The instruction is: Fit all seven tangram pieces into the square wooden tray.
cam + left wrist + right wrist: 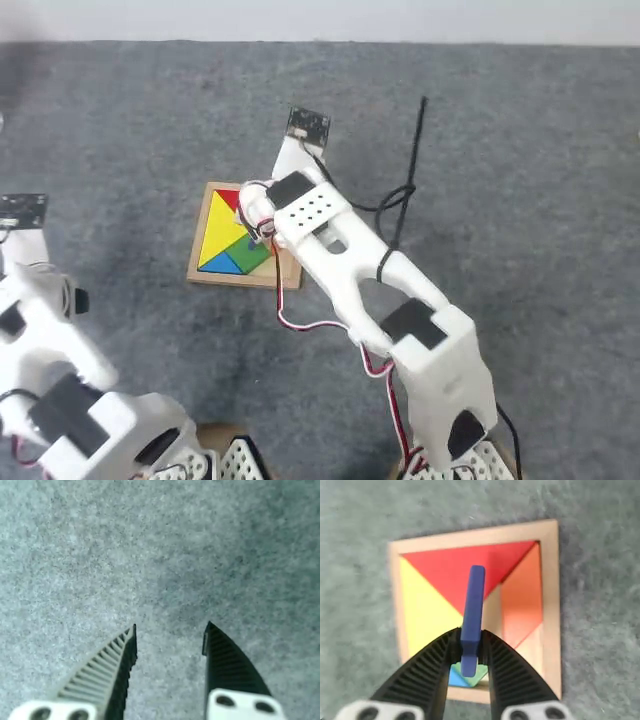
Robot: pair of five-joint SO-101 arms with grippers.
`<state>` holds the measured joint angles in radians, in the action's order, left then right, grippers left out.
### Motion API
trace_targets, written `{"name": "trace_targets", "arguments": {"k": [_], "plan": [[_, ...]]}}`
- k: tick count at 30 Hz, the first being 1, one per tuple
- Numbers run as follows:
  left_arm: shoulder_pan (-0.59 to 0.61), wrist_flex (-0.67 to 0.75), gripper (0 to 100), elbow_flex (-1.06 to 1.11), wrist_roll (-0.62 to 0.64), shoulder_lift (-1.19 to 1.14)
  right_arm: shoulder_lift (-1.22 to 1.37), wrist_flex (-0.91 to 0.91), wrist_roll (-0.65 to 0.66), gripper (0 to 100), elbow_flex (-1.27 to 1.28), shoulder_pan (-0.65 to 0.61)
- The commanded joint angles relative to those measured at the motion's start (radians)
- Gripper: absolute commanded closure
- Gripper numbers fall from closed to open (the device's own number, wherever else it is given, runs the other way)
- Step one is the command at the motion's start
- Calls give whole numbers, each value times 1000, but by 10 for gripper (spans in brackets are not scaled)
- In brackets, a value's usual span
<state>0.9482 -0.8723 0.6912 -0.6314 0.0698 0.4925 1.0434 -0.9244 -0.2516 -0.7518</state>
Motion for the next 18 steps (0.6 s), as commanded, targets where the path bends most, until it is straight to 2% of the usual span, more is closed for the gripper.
{"name": "trace_targets", "arguments": {"k": [1, 9, 18], "plan": [[6, 14, 789, -13, -12, 49, 27, 2, -51, 994, -8, -22], [3, 14, 789, -10, -12, 49, 38, 88, -92, 990, -9, -56], [3, 14, 789, -12, -12, 49, 30, 147, -97, 943, -14, -50]]}}
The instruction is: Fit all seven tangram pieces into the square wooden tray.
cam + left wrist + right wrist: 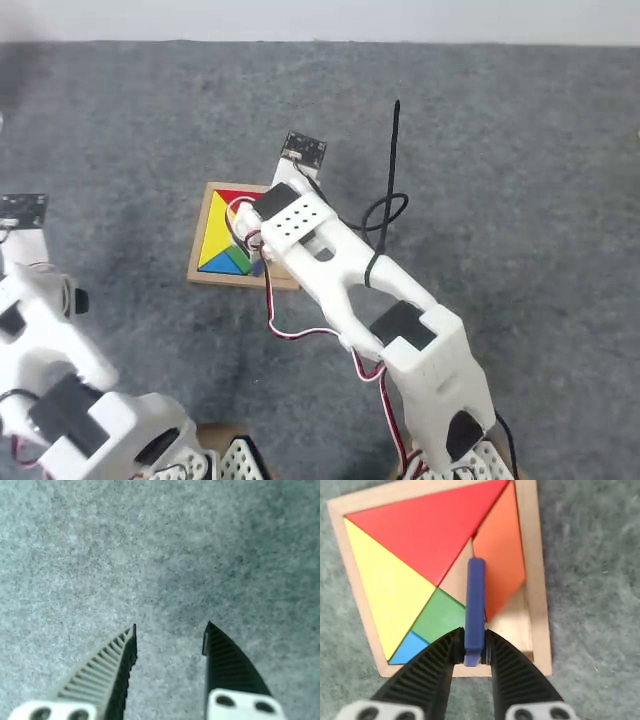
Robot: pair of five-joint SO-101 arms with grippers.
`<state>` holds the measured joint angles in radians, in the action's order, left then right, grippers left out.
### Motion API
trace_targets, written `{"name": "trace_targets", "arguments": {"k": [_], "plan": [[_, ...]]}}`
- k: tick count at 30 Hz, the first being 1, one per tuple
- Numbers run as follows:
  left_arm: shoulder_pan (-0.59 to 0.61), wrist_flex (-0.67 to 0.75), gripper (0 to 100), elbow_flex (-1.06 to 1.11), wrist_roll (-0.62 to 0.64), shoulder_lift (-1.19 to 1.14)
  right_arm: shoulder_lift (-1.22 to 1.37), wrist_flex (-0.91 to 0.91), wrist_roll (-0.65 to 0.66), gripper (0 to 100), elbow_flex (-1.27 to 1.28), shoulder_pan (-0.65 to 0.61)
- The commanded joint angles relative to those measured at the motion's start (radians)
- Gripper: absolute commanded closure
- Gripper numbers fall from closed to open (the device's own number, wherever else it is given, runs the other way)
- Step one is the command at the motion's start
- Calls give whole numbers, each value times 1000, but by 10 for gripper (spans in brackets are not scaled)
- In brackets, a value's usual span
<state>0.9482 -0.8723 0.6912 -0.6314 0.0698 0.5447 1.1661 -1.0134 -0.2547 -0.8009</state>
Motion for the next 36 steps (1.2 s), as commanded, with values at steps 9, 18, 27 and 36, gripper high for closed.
{"name": "trace_targets", "arguments": {"k": [9, 18, 27, 36], "plan": [[2, 14, 789, -8, -12, 49, -125, 85, -12, 768, -3, -1], [2, 14, 789, -8, -12, 49, -128, 84, -14, 724, -3, 7], [2, 14, 789, -7, -12, 49, -48, -30, 25, 724, 18, 18], [-14, 11, 789, -5, -12, 49, -31, -54, 52, 724, 17, -12]]}}
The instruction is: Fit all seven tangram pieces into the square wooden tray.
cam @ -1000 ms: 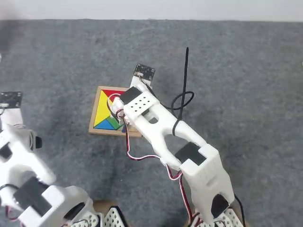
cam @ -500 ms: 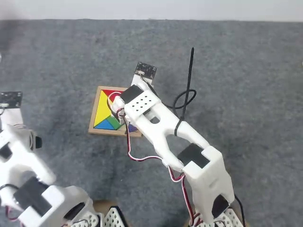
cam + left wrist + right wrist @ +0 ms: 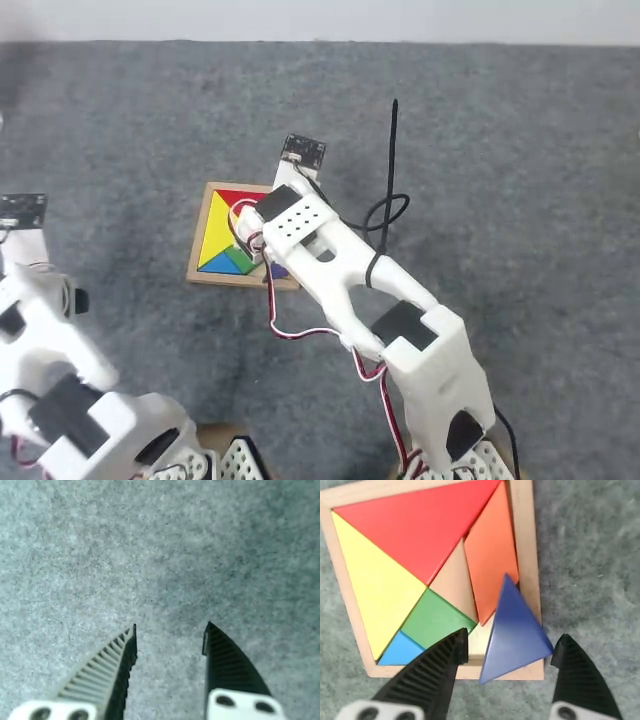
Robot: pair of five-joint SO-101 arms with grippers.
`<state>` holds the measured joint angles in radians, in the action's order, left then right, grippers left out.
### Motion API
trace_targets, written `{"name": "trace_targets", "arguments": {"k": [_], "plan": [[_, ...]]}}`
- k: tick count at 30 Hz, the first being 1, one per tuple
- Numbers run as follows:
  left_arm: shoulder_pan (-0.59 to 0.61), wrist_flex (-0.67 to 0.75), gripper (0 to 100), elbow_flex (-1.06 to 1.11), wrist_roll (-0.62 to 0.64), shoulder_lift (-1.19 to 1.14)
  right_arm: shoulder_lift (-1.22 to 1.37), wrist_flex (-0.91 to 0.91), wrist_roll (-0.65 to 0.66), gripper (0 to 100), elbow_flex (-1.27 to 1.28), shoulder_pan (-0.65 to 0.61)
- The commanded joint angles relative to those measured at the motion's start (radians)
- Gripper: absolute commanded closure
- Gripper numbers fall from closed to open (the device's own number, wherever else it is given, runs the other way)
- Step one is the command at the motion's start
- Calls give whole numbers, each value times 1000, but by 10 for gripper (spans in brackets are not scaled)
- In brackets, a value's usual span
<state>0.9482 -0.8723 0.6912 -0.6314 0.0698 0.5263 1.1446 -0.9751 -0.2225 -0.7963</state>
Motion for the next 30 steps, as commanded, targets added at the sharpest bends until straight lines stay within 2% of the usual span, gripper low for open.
{"name": "trace_targets", "arguments": {"k": [1, 15, 25, 27, 30], "plan": [[-17, 11, 789, -5, -12, 49, -13, -38, 14, 724, -15, -18], [-40, 14, 789, 19, -12, 49, -22, -85, 14, 724, -28, -59], [-38, 14, 789, 19, -11, 49, -82, -35, 21, 724, -84, -70], [-38, 14, 789, 19, -8, 49, -101, -19, 58, 724, -83, -61], [-41, 15, 789, 13, 23, 64, -151, 10, 199, 769, -78, -44]]}}
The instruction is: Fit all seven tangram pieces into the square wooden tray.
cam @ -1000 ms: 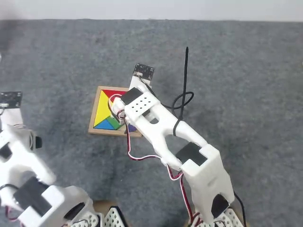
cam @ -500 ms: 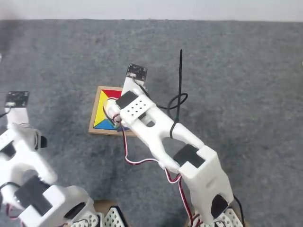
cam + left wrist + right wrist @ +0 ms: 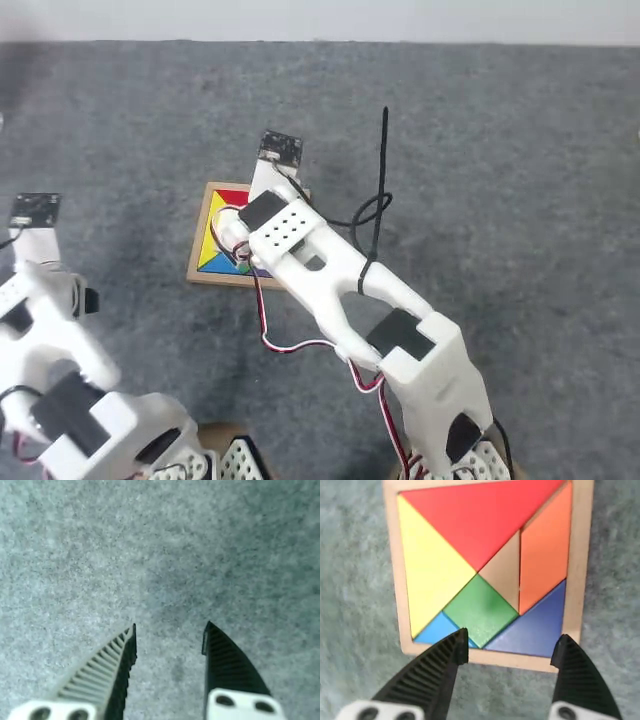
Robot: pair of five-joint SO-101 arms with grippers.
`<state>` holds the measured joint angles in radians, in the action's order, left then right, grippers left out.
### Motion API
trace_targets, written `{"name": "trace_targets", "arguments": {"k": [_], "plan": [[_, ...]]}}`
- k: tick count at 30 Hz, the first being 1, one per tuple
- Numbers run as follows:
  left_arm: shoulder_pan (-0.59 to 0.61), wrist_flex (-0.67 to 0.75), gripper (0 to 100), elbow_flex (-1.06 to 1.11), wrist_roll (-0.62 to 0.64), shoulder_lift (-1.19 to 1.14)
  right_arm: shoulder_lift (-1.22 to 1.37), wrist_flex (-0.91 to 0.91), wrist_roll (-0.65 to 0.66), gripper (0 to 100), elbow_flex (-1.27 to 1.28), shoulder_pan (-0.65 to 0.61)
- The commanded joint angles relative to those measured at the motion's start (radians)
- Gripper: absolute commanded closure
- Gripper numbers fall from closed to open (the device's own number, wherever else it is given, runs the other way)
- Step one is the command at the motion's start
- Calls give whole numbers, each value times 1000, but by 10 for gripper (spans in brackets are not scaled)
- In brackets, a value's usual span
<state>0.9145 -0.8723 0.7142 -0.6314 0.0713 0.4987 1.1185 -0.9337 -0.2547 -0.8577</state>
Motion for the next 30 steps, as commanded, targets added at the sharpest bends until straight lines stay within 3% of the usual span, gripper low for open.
{"name": "trace_targets", "arguments": {"k": [1, 6, 10, 18, 30], "plan": [[-12, 31, 789, -8, 43, 77, -143, 36, 207, 800, -37, 18], [-95, 232, 789, 162, 167, 239, -262, -93, 290, 933, 150, 8], [-175, 356, 789, 383, 221, 451, -409, -292, 397, 961, 397, 15], [-276, 356, 789, 631, 236, 770, -837, -535, 571, 976, 928, 153], [-430, 361, 789, 854, 359, 965, -1647, -536, 838, 976, 1594, 450]]}}
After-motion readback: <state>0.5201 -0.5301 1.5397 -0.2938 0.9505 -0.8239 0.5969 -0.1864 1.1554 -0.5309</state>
